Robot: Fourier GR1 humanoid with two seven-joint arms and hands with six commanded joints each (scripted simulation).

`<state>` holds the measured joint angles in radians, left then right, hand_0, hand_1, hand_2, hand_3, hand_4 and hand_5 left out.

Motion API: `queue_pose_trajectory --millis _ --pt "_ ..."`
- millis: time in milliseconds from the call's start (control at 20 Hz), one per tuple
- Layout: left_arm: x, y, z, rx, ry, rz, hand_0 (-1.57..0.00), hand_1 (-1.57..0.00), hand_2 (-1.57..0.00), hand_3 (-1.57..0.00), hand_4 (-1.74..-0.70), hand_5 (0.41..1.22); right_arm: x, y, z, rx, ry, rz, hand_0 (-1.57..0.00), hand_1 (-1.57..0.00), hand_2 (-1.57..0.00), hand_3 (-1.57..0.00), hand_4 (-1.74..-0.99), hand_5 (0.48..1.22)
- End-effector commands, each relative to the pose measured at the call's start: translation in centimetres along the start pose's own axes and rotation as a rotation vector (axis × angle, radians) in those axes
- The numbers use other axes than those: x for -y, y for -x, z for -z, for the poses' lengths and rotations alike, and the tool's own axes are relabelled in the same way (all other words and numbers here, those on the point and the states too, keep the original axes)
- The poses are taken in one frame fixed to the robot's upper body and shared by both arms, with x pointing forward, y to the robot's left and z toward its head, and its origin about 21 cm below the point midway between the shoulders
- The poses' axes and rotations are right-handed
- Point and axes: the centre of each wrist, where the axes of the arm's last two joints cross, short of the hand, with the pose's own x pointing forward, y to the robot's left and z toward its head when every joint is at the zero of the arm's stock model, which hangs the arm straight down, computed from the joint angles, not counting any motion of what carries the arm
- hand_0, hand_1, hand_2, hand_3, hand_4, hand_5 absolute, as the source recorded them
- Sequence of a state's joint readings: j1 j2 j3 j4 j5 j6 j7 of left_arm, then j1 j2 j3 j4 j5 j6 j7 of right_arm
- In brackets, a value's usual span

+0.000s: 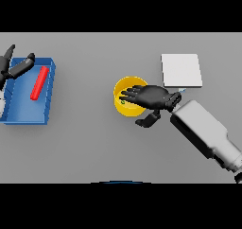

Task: Pick up the red beaker and tilt it to pour out 1 green nut into yellow bowl. Pick up the yellow bowl and place it on the metallic measuring scale.

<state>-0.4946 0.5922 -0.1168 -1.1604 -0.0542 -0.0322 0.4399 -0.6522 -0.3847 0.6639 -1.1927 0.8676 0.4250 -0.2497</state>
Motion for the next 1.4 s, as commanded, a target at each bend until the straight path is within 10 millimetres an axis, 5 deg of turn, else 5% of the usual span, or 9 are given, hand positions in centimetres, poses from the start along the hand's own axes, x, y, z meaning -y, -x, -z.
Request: queue_pose_trajectory --millis 0,250,400,500,600,750,1000,1350 --pt "0.2 -0.1 0.0 -0.002 0.001 0.002 0.0 0.0 0.0 0.0 -0.8 0.706 -0.3 0.2 0.6 -0.017 -0.01 -0.005 0.0 0.0 0.0 0.0 -1.177 0.673" --pt "-0.2 0.3 0.0 -0.021 -0.001 0.013 0.0 0.0 0.0 0.0 -0.79 0.711 -0.1 0.4 1.9 -0.023 -0.058 0.003 0.0 0.0 0.0 -0.02 -1.195 0.708" --pt "-0.4 0.1 0.0 -0.009 -0.003 0.017 0.0 0.0 0.0 0.0 -0.79 0.712 -0.1 0.4 2.1 -0.039 -0.06 -0.006 -0.05 -0.06 -0.09 -0.13 -1.261 0.809" --pt "-0.5 0.0 0.0 -0.003 -0.006 0.016 0.0 0.0 0.0 0.0 -0.79 0.71 -0.1 0.3 2.3 -0.018 -0.054 -0.008 -0.45 -0.41 -0.35 -0.32 -1.363 0.957" --pt "-0.7 0.3 0.0 -0.006 -0.004 0.013 0.0 0.0 0.0 0.0 -0.79 0.71 -0.3 0.4 2.1 0.006 -0.05 -0.001 -0.86 -0.83 -0.79 -0.68 -1.492 1.052" --pt "-0.4 0.0 0.1 -0.001 -0.005 0.02 0.0 0.0 0.0 0.0 -0.79 0.709 0.2 0.3 2.1 0.014 -0.067 0.001 -1.21 -1.19 -1.13 -0.97 -1.611 1.135" --pt "-0.3 -0.1 0.0 -0.001 -0.002 0.021 0.0 0.0 0.0 0.0 -0.78 0.712 0.4 0.5 1.5 0.01 -0.083 0.021 -1.45 -1.45 -1.33 -1.17 -1.698 1.193" --pt "-0.2 -0.4 0.1 0.003 -0.009 0.026 0.0 0.0 0.0 0.0 -0.77 0.707 3.3 0.2 -0.4 -0.027 -0.063 0.018 -1.55 -1.54 -1.46 -1.16 -1.732 1.215"
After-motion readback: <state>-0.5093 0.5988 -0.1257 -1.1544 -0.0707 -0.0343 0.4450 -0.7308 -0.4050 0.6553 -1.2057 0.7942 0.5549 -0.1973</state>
